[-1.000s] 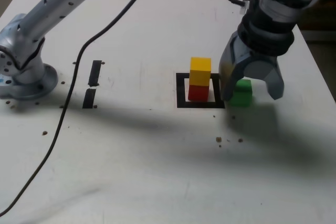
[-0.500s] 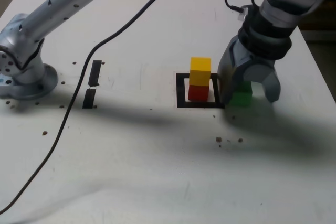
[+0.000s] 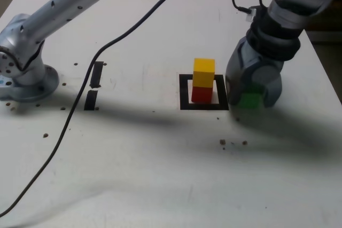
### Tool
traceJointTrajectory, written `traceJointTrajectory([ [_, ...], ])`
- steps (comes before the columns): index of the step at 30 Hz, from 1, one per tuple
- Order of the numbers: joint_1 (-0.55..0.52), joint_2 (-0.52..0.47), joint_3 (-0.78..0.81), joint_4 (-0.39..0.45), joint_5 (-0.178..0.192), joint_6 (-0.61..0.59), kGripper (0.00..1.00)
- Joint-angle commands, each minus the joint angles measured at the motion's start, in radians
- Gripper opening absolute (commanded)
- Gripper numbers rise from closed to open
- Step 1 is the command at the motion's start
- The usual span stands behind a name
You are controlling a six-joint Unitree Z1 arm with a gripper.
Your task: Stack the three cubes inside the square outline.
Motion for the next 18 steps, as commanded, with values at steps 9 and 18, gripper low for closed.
traceJointTrajectory([
  [9, -0.022, -0.038, -0.038, 0.032, 0.037, 0.011, 0.18],
  [18, -0.038, -0.18, -0.004, 0.034, 0.104, 0.011, 0.18],
])
